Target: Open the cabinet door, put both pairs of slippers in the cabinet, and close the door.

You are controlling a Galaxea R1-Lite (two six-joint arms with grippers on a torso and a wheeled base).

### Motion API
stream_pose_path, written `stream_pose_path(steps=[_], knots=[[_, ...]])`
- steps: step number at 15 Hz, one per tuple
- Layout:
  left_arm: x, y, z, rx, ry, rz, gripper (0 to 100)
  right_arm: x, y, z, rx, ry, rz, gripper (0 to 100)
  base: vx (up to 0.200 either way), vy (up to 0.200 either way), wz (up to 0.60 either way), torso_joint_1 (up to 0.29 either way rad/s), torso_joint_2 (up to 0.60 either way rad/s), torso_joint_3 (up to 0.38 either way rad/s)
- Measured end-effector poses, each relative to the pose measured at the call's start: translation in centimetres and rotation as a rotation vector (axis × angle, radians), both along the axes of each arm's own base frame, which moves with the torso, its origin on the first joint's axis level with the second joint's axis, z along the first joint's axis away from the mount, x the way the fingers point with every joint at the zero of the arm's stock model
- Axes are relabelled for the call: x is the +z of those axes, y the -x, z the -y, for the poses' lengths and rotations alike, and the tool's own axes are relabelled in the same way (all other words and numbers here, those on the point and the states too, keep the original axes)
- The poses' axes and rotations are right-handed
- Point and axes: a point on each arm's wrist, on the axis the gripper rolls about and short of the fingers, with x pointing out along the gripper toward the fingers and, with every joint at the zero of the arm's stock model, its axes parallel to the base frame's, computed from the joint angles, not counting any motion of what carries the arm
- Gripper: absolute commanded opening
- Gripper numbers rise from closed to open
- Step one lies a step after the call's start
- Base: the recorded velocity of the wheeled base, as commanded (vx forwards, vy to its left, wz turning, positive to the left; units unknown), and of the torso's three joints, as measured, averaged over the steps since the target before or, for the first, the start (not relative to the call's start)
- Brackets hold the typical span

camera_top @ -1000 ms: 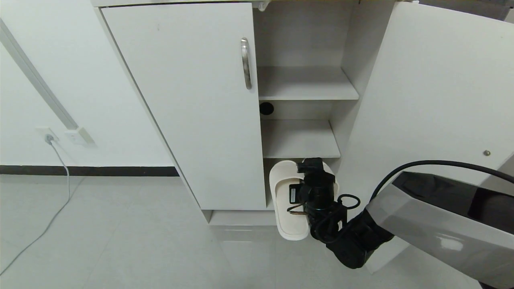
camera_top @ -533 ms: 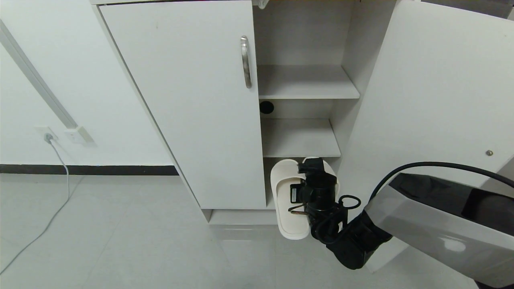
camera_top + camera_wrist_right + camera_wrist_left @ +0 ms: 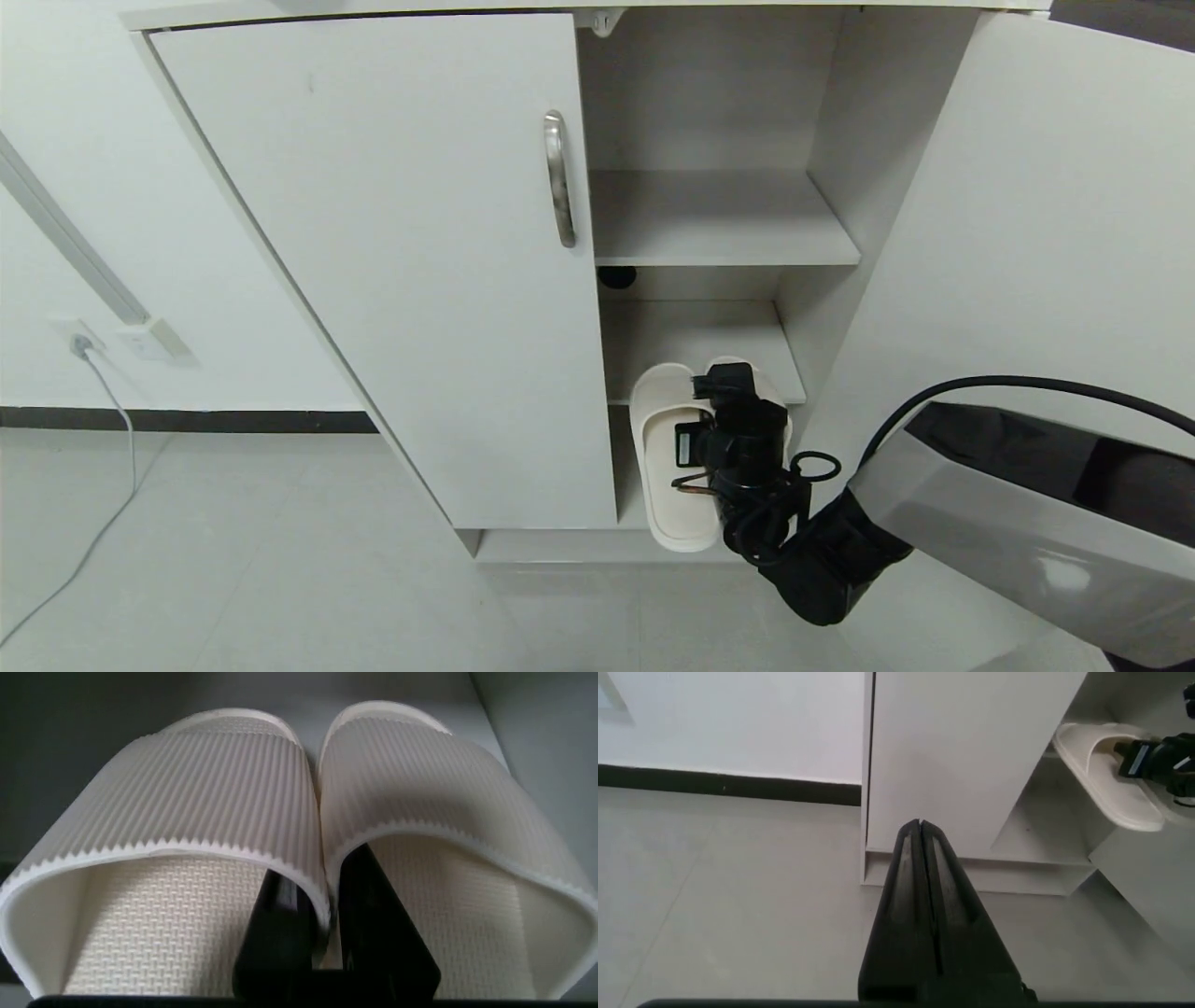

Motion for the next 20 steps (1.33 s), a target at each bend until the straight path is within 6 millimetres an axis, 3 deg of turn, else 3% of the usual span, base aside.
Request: stream_pose_path(steps=[6, 20], knots=[[0.0, 0.0, 0.0, 0.001, 0.001, 0.000, 0, 0.0, -1.1, 0.3, -0.011, -0.001, 0.004, 0, 0.000, 0.000, 0.00, 0.000, 0.00, 0.000], [0.0, 0.0, 0.0, 0.003, 0.004, 0.001, 0, 2.2, -10.1, -1.0, -0.060, 0.002, -0.004, 0, 0.000, 0.000, 0.00, 0.000, 0.00, 0.000]])
